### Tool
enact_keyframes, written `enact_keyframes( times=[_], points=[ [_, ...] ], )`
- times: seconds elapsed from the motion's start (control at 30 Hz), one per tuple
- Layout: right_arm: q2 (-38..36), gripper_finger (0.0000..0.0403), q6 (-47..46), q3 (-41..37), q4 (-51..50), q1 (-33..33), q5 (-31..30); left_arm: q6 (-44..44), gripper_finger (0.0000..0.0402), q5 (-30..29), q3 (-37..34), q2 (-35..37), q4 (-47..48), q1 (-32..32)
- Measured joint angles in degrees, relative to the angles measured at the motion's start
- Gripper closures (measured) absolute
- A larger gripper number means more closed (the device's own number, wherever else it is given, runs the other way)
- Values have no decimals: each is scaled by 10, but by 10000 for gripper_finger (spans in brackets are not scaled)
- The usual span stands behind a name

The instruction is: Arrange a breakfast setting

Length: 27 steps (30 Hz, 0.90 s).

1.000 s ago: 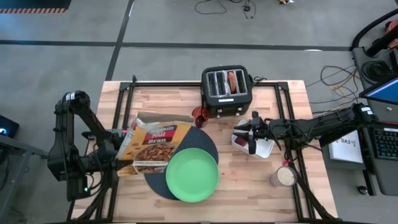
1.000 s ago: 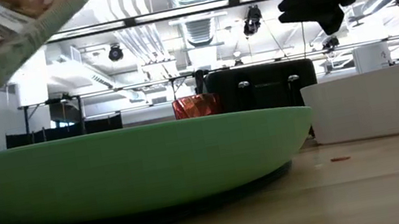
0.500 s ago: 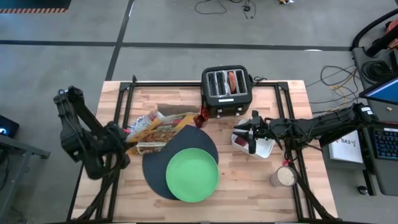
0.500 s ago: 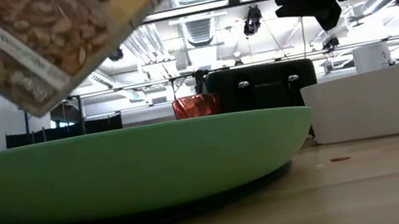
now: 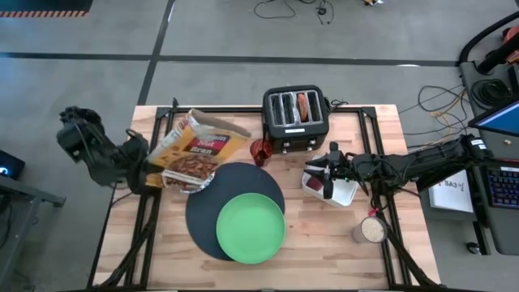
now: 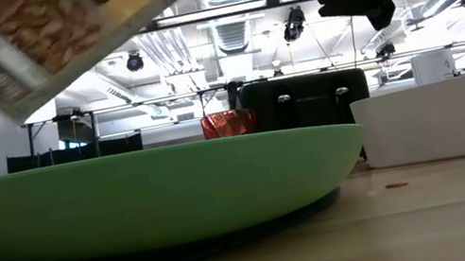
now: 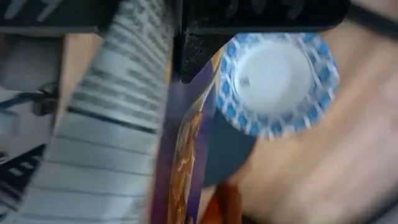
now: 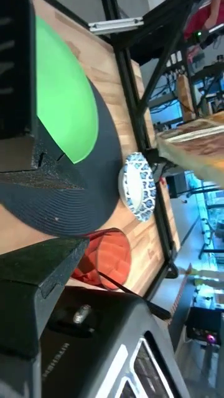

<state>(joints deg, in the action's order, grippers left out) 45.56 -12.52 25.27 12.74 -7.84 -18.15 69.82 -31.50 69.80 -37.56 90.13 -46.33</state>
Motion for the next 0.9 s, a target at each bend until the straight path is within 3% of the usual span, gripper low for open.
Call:
enact_keyframes(
  times=[0.23,0.4,0.9],
  points=[
    [0,282,21,16,0,0,0,92,401,105,-34,88,-1,10],
    [0,282,31,22,0,0,0,155,401,224,-35,118,-1,10],
    [12,282,59,22,-2,0,0,209,401,231,-36,164,-1,11]
  ],
)
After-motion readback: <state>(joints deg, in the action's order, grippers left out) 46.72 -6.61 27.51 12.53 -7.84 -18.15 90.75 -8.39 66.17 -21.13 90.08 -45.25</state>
